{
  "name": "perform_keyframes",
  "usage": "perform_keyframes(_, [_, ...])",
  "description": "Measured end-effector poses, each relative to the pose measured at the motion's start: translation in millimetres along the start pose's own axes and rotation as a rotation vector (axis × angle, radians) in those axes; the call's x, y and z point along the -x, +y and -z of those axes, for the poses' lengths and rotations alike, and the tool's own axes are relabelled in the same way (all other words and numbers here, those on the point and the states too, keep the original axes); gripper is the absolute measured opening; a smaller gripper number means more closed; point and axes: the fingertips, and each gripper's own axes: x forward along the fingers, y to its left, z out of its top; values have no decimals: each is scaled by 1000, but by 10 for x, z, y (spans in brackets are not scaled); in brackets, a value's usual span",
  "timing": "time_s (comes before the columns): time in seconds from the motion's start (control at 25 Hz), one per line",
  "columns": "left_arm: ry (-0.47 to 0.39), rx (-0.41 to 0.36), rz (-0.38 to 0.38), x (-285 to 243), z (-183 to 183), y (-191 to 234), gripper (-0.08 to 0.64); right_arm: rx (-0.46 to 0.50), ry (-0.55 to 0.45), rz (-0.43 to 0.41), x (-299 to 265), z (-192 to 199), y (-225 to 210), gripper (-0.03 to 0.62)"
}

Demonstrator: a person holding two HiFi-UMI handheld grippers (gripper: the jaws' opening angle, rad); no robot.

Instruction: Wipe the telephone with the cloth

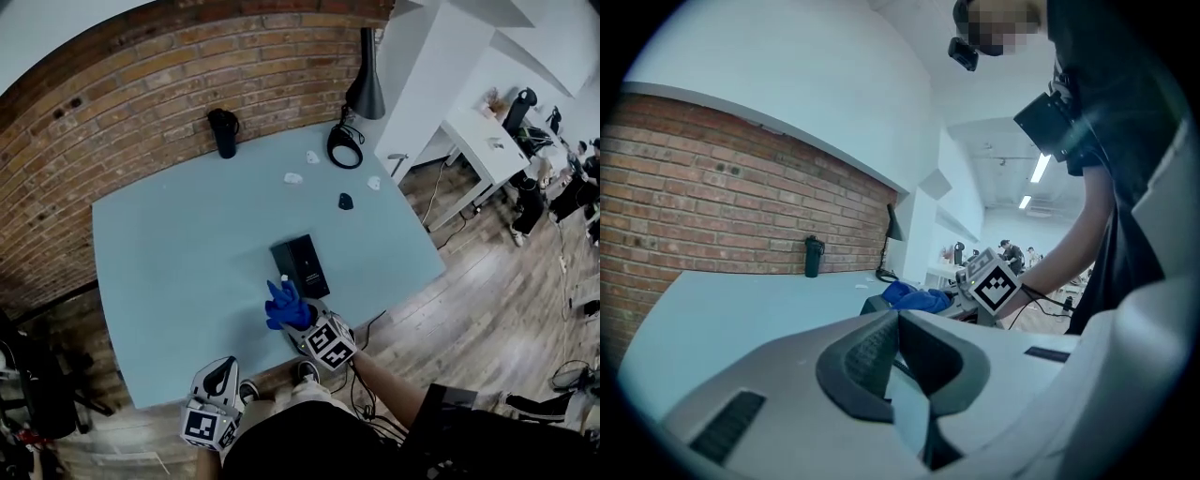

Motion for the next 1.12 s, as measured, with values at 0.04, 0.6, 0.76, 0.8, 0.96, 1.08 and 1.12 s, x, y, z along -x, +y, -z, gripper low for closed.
perform_keyframes(0.04, [-2,6,-10,8,8,-1,0,19,23,-5,-27,38,-40,212])
perform_keyframes(0.6, [-3,64,-145,269,152,8,0,635,177,145,-368,-523,-1365,213])
perform_keyframes(0.76, [2,69,-154,273,134,-45,0,718,178,170,-515,-670,-1473,213])
perform_keyframes(0.8, [4,64,-158,274,155,-59,0,737,186,169,-561,-651,-1477,213])
perform_keyframes(0.96, [4,60,-162,291,209,-123,0,850,311,171,-740,-310,-1520,213])
perform_keyframes(1.08, [11,71,-171,333,242,-131,0,776,366,132,-814,-4,-1512,210])
perform_keyframes(1.12, [22,76,-172,341,248,-130,0,745,346,128,-810,21,-1511,209])
